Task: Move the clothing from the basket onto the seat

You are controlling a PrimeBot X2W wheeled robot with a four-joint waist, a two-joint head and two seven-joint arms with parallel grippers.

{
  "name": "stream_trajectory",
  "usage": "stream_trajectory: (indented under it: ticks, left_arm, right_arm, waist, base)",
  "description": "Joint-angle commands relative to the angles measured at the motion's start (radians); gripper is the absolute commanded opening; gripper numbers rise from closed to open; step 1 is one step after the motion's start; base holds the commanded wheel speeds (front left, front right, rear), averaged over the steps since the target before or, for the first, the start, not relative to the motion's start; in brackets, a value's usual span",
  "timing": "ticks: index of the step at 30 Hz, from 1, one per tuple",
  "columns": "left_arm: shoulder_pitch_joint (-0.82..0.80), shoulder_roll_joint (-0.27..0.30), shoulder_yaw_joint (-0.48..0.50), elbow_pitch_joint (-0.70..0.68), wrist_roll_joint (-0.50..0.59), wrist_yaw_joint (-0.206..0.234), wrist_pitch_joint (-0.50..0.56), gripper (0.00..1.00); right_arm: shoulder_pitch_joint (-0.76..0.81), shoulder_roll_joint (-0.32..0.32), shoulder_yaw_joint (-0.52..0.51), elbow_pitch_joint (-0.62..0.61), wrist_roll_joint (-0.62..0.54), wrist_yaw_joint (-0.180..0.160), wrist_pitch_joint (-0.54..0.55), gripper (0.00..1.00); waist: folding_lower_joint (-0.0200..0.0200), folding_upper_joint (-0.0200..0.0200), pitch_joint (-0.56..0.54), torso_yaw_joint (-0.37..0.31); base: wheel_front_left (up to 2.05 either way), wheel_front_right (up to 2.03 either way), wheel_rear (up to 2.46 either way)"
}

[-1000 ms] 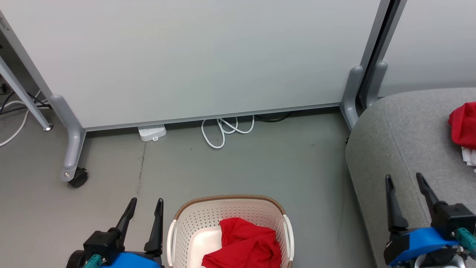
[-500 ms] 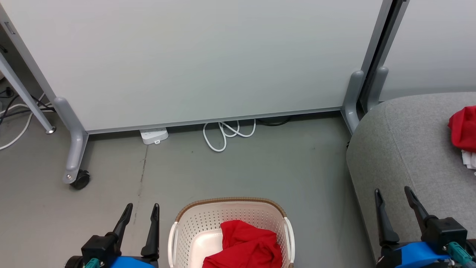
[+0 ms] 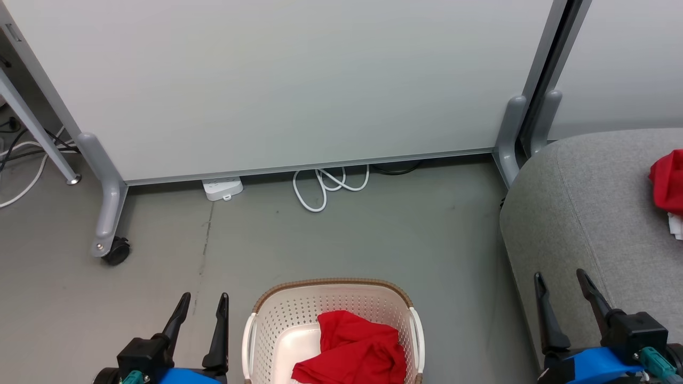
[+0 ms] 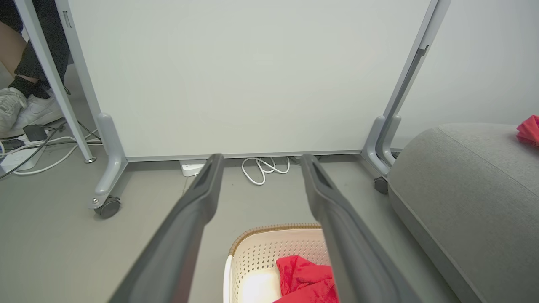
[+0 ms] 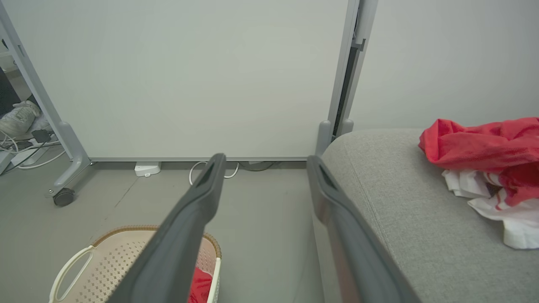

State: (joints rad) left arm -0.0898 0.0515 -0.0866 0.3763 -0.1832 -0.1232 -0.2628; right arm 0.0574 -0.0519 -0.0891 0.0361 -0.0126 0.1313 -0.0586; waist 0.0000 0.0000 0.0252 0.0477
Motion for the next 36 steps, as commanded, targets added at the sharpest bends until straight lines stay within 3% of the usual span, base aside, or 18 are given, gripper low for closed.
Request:
stream_trajectory:
  ticks: [1, 9, 21, 26, 36]
  left_arm:
    - [0.008, 0.001, 0.001, 0.005, 0.007, -0.001, -0.003, 1.00]
    - [-0.050, 0.001, -0.025, 0.015, 0.021, -0.002, -0.003, 1.00]
    - [-0.283, 0.001, -0.149, 0.094, 0.053, -0.006, -0.003, 1.00]
    - [-0.396, 0.006, -0.215, 0.188, 0.082, -0.007, -0.003, 1.00]
    - [-0.605, 0.073, -0.362, 0.438, 0.111, -0.008, -0.003, 1.00]
  right_arm:
    - [0.000, 0.003, 0.001, -0.005, 0.002, -0.001, -0.001, 1.00]
    - [-0.075, 0.003, 0.009, -0.042, 0.015, -0.001, -0.009, 1.00]
    - [-0.310, 0.002, 0.057, -0.115, -0.018, -0.001, -0.019, 1.00]
    - [-0.401, 0.002, 0.110, -0.125, -0.013, -0.001, -0.030, 1.00]
    - [-0.515, 0.003, 0.196, -0.121, 0.032, -0.001, -0.072, 1.00]
  waist:
    - [0.0000, 0.0000, 0.003, -0.002]
    - [0.0000, 0.0000, 0.118, -0.040]
    - [0.0000, 0.0000, 0.475, -0.126]
    - [0.0000, 0.0000, 0.604, -0.178]
    - [0.0000, 0.0000, 0.807, -0.296]
  base:
    - [0.00, 0.00, 0.00]
    - [0.00, 0.00, 0.00]
    - [0.00, 0.00, 0.00]
    - [0.00, 0.00, 0.00]
    - [0.00, 0.00, 0.00]
